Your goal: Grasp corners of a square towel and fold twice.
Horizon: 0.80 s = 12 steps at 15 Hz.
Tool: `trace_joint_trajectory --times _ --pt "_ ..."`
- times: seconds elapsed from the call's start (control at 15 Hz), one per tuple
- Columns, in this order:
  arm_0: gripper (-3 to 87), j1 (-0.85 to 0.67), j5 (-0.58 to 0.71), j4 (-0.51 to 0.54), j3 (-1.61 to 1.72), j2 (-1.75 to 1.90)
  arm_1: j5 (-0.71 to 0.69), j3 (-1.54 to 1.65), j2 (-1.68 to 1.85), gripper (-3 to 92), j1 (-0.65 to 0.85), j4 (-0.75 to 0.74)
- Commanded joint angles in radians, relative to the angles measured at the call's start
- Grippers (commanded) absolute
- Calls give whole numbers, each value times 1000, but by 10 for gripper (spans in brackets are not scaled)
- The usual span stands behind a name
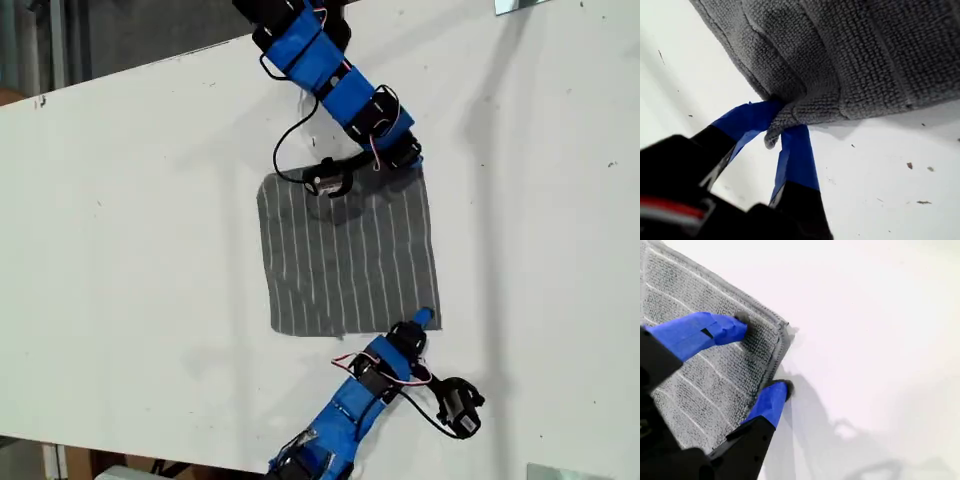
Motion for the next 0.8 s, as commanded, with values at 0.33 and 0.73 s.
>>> trace_joint_trajectory --times 0.33,0.73 --pt "-1 8 -77 -118 83 0 -12 -40 6 -1 -2 29" --pt "-1 25 -32 202 -351 -193 -14 -132 3 -1 -5 140"
